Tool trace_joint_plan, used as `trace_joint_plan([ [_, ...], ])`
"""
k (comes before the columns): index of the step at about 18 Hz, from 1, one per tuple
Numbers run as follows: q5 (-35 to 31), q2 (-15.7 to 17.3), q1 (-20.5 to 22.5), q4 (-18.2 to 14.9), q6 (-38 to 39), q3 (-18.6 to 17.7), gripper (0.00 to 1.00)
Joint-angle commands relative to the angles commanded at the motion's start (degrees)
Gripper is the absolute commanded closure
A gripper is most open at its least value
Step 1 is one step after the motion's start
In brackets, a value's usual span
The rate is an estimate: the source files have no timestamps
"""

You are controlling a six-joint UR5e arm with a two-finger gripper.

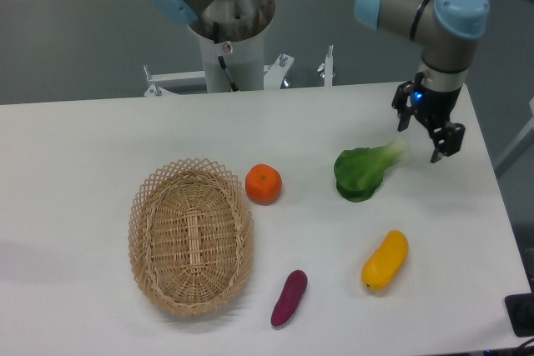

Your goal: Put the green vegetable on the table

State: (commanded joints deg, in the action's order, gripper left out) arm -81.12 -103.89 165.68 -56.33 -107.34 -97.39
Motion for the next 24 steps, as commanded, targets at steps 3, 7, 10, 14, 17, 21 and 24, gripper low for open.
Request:
trace_joint_plan([
  [3,-0.18,0.01,-2.02,-1.23,7.47,4.30,0.00],
  [7,-0.35,-1.49,-4.74,-1.15,15.65,7.56,0.00],
  [10,-0.44,-2.37,-5.98,-0.97,17.77,8.53,0.00],
  [14,-0.35,-2.46,-6.07,-0.88,17.78,8.62,0.00],
  [17,-0.35,-2.46,-6.07,-0.80,17.78,8.62,0.00],
  [21,-0.27,-2.46,-6.07,-0.80,17.78,8.62,0.00],
  [24,-0.26,-2.46,-6.07,-0.80,17.78,8.45,0.00],
])
